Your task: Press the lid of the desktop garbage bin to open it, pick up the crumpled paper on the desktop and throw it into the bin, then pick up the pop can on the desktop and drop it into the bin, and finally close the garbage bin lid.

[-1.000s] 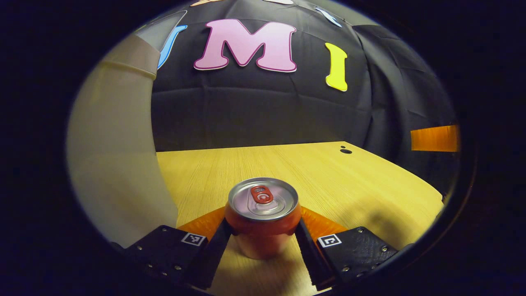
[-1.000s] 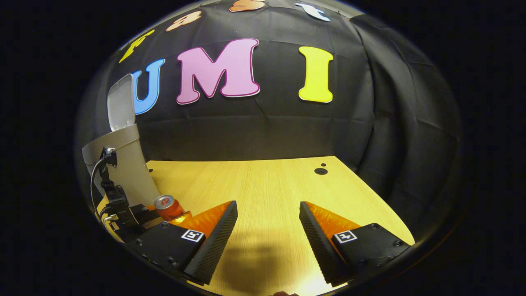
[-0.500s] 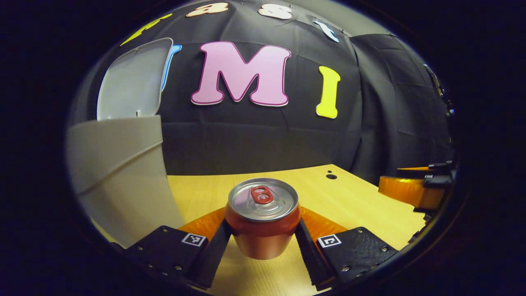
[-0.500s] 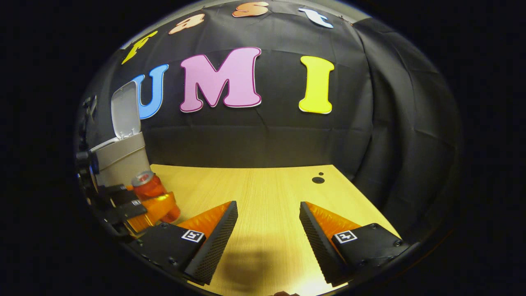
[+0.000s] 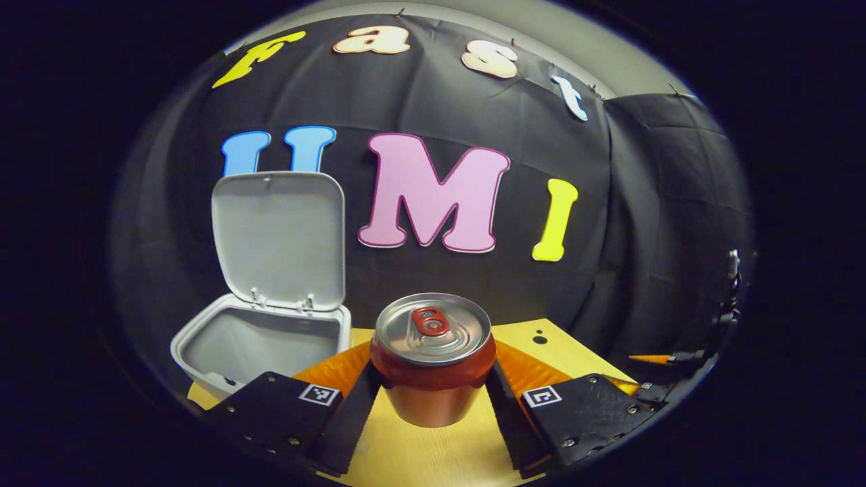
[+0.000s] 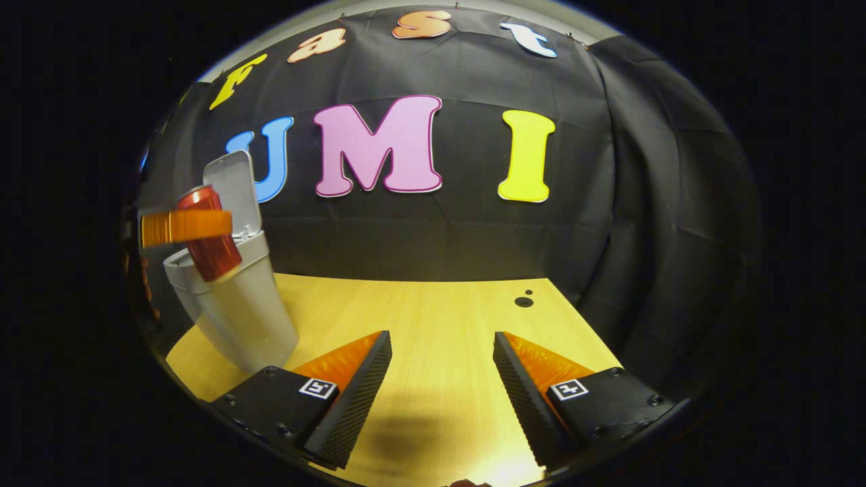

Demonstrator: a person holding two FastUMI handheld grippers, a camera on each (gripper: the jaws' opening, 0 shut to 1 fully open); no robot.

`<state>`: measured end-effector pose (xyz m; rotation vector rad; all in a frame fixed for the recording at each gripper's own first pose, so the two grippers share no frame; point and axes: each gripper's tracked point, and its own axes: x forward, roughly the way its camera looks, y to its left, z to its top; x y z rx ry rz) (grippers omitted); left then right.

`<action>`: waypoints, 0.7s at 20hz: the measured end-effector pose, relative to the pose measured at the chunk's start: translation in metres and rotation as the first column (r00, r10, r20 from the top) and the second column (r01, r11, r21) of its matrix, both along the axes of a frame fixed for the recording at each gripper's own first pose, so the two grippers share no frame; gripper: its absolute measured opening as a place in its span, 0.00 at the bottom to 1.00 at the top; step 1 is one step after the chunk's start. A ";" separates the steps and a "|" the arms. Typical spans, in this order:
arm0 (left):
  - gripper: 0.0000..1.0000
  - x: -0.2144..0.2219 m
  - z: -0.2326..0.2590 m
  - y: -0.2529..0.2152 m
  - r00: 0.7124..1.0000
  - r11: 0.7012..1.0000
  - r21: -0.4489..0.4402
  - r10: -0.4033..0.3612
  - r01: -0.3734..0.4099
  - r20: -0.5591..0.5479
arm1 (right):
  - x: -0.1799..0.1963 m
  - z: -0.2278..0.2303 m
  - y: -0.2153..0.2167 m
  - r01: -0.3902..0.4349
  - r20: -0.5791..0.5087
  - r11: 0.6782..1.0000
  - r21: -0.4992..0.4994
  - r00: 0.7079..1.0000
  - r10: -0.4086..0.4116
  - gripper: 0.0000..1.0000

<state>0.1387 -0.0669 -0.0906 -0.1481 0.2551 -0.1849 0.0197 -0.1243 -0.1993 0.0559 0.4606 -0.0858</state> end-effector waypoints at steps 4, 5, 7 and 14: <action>0.83 0.007 0.035 0.073 0.991 0.990 0.052 0.127 -0.130 0.050 | -0.015 0.023 0.035 -0.051 0.009 0.998 0.038 0.999 0.051 0.98; 0.83 0.011 0.041 0.088 0.986 0.987 0.052 0.150 -0.154 0.066 | -0.019 0.030 0.045 -0.064 0.017 0.997 0.048 0.998 0.064 0.98; 0.83 0.020 0.031 0.113 0.980 0.978 0.069 0.192 -0.196 0.061 | -0.026 0.038 0.060 -0.098 0.014 0.994 0.053 0.995 0.098 0.98; 0.84 0.050 -0.043 0.161 0.965 0.965 0.086 0.254 -0.248 -0.066 | -0.028 0.053 0.060 -0.112 0.027 0.994 0.018 0.993 0.111 0.98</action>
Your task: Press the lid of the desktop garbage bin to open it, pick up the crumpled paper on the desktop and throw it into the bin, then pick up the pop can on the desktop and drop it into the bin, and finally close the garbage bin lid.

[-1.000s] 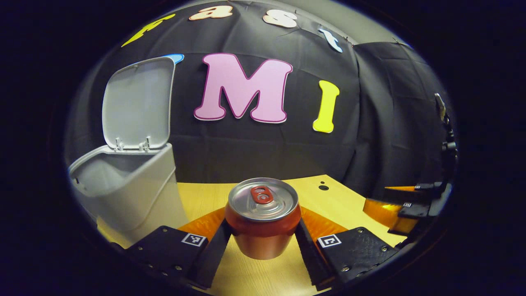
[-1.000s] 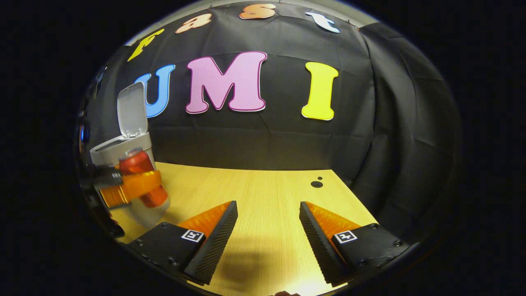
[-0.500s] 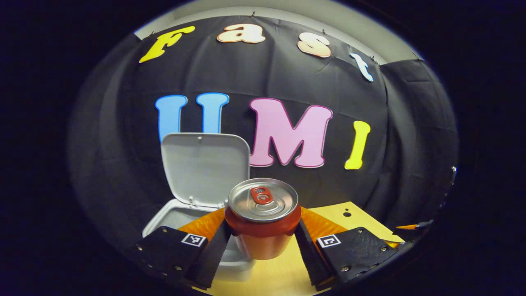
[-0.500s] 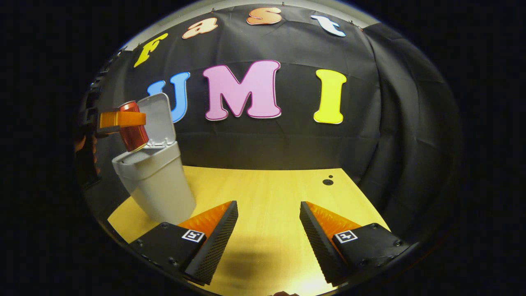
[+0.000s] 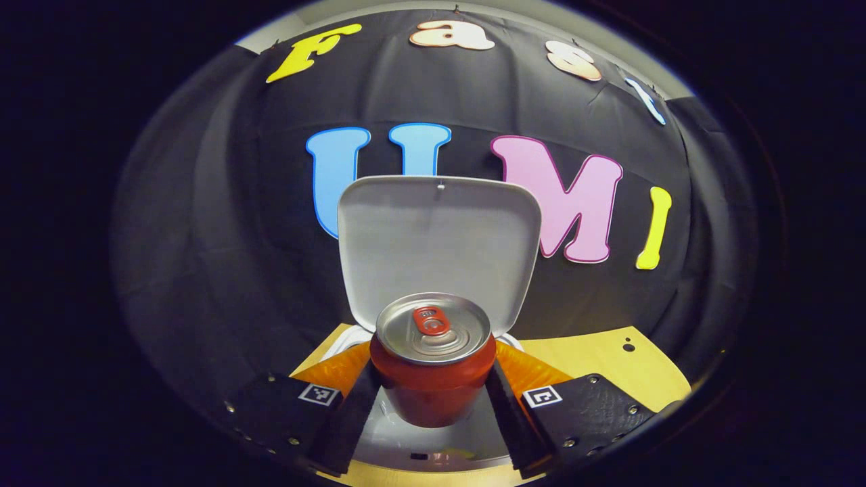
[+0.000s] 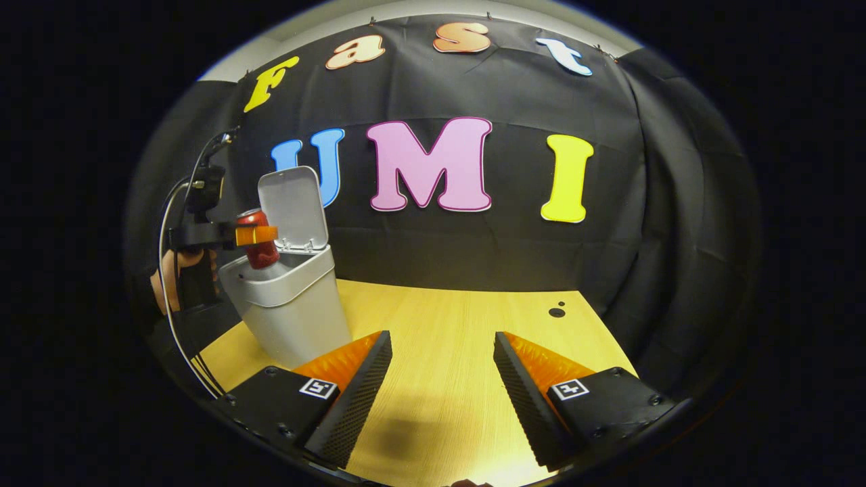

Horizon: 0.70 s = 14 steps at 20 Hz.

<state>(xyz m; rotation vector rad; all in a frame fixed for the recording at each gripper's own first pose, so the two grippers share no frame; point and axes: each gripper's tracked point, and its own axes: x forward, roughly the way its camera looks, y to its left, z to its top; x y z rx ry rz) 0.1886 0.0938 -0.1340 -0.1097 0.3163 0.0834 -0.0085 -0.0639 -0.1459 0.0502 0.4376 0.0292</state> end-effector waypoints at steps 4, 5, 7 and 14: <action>0.86 0.006 -0.015 0.008 1.000 0.999 0.030 0.013 -0.013 -0.016 | -0.001 0.000 -0.007 0.020 0.001 1.000 -0.019 1.000 -0.020 0.98; 0.86 0.007 -0.018 0.007 1.000 1.000 0.024 0.010 -0.009 -0.022 | 0.000 0.000 -0.007 0.023 0.003 1.000 -0.019 1.000 -0.023 0.98; 0.86 0.007 -0.028 0.004 0.999 0.999 0.033 -0.009 0.010 -0.048 | 0.003 -0.002 -0.007 0.024 -0.003 0.999 -0.022 1.000 -0.024 0.98; 0.87 0.012 -0.034 0.000 0.999 0.993 0.116 -0.028 0.033 -0.046 | 0.011 -0.004 0.001 0.011 0.003 1.000 -0.029 1.000 -0.011 0.98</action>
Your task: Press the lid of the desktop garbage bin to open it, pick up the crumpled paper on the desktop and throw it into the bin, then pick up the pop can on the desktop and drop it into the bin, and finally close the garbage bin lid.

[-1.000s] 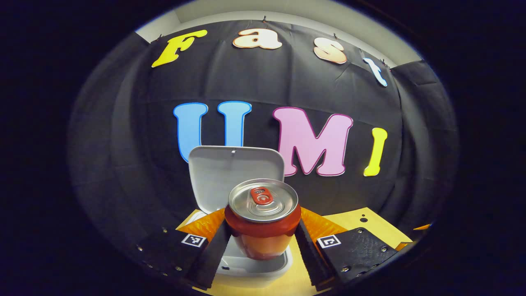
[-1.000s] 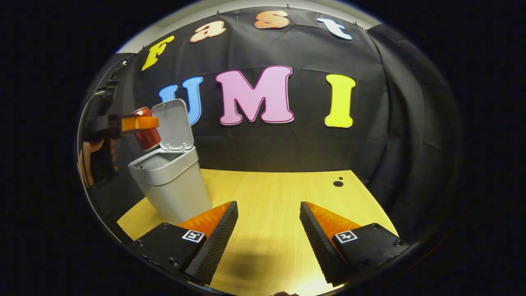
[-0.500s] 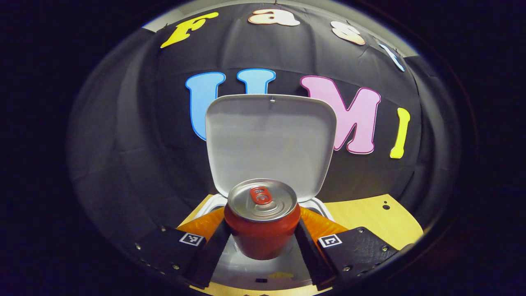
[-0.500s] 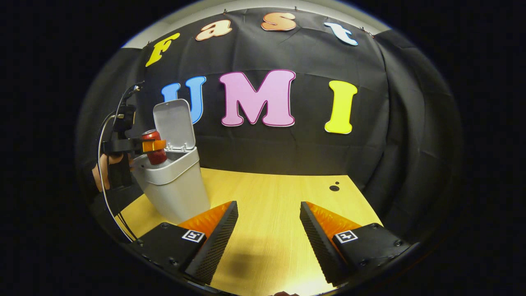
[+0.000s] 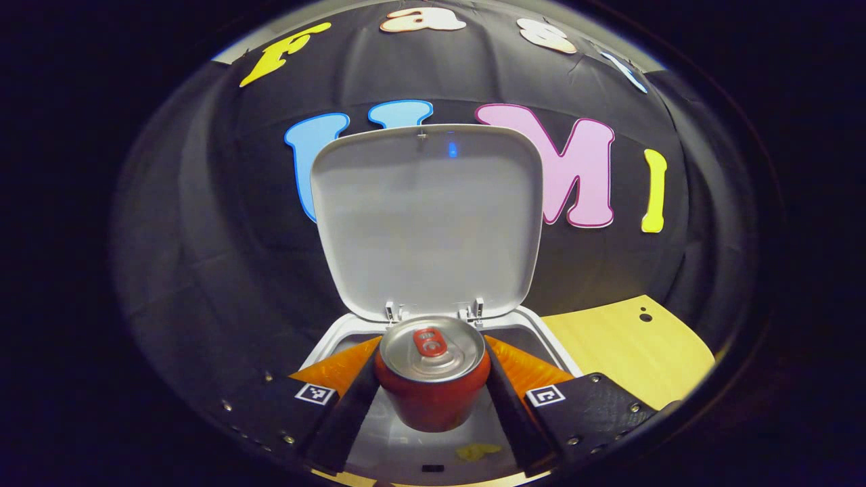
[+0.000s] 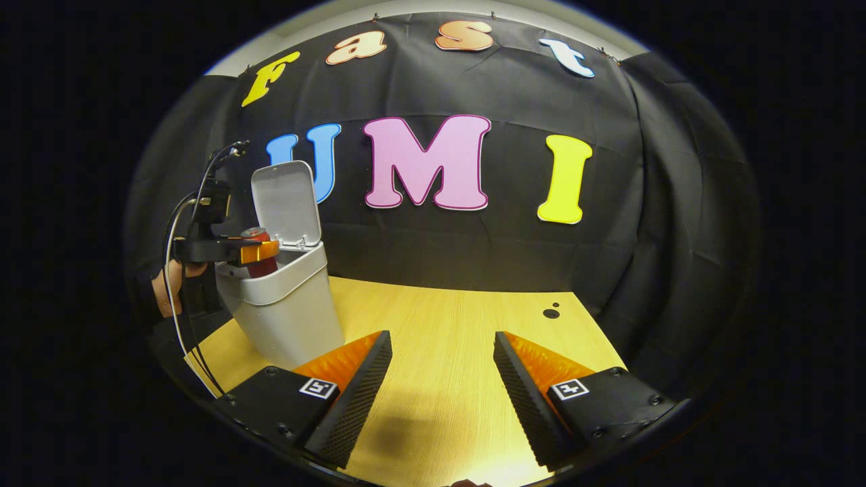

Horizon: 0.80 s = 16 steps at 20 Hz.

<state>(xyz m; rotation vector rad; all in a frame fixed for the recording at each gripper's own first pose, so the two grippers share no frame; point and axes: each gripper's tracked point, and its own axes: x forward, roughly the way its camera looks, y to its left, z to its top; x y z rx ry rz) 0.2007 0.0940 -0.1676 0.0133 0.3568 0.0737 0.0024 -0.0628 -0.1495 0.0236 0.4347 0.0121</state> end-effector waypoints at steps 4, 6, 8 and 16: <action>0.95 -0.005 0.006 0.004 1.000 0.999 0.040 0.003 -0.003 -0.007 | 0.007 0.003 -0.001 0.005 0.013 1.000 -0.002 1.000 -0.005 0.98; 0.95 -0.008 0.024 0.006 1.000 0.998 0.065 0.006 -0.007 0.016 | 0.008 0.003 -0.002 0.011 0.013 1.000 0.002 1.000 -0.011 0.98; 0.95 -0.010 0.055 0.005 0.997 0.997 0.072 -0.004 -0.001 0.073 | 0.010 0.006 -0.004 0.016 0.021 1.000 0.000 1.000 -0.016 0.98; 0.95 0.006 0.182 -0.007 0.966 0.994 -0.016 -0.098 0.105 0.239 | 0.016 0.007 -0.003 0.016 0.022 1.000 -0.002 1.000 -0.016 0.98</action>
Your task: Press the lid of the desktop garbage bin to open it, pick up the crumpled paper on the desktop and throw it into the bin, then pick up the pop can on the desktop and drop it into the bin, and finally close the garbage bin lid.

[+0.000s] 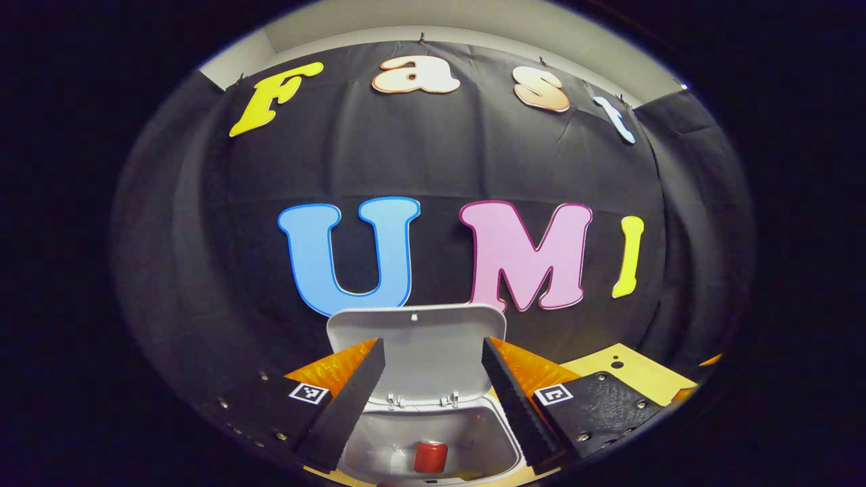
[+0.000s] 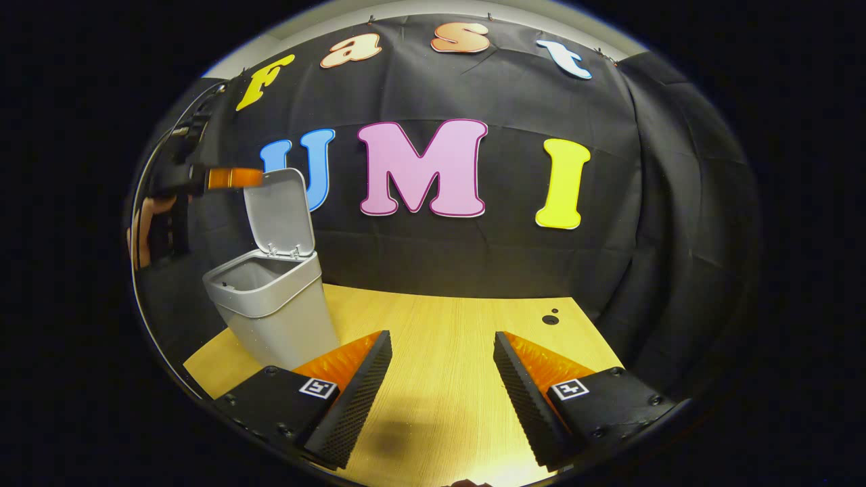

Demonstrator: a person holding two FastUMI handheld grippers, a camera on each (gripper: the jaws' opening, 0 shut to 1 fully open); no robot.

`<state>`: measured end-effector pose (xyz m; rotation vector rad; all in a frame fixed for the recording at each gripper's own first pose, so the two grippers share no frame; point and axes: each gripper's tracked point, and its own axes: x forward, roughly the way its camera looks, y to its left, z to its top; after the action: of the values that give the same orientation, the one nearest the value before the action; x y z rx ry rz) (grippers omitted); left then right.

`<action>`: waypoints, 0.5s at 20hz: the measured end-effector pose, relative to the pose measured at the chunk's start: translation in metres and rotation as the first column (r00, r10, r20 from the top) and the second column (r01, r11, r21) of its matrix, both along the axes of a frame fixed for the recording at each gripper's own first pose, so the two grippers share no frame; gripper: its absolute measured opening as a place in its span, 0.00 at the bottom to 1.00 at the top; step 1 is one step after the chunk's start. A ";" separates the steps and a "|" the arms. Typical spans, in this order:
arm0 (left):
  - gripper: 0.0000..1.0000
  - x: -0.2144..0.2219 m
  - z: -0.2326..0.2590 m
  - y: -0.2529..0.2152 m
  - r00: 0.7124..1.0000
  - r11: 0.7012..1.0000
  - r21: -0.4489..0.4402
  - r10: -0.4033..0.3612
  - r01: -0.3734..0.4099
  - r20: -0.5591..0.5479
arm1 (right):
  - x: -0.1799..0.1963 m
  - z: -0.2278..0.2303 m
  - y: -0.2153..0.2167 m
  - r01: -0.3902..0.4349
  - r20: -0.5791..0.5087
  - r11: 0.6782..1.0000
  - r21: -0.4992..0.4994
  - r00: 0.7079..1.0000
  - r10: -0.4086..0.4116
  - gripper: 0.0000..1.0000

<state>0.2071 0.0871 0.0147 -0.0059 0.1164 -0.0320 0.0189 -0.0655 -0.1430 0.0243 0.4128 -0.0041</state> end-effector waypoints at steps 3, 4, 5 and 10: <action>0.95 0.023 0.044 0.005 0.999 1.000 -0.010 -0.029 0.029 0.020 | 0.001 0.002 -0.003 0.005 0.006 1.000 -0.004 1.000 -0.005 0.98; 0.95 0.033 0.050 0.008 0.999 0.999 -0.024 -0.035 0.035 0.015 | 0.001 0.001 -0.003 0.007 0.006 1.000 0.003 1.000 -0.007 0.98; 0.95 0.042 0.055 0.014 0.999 0.999 -0.029 -0.033 0.034 0.007 | 0.002 0.002 -0.004 0.011 0.005 1.000 0.009 1.000 -0.011 0.98; 0.94 0.093 0.035 0.030 0.995 0.999 0.005 -0.039 0.040 -0.095 | 0.003 -0.003 -0.008 0.013 -0.003 1.000 0.015 1.000 -0.012 0.98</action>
<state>0.3003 0.1170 0.0497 0.0019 0.2111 -0.0706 0.0217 -0.0731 -0.1464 0.0420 0.4158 -0.0133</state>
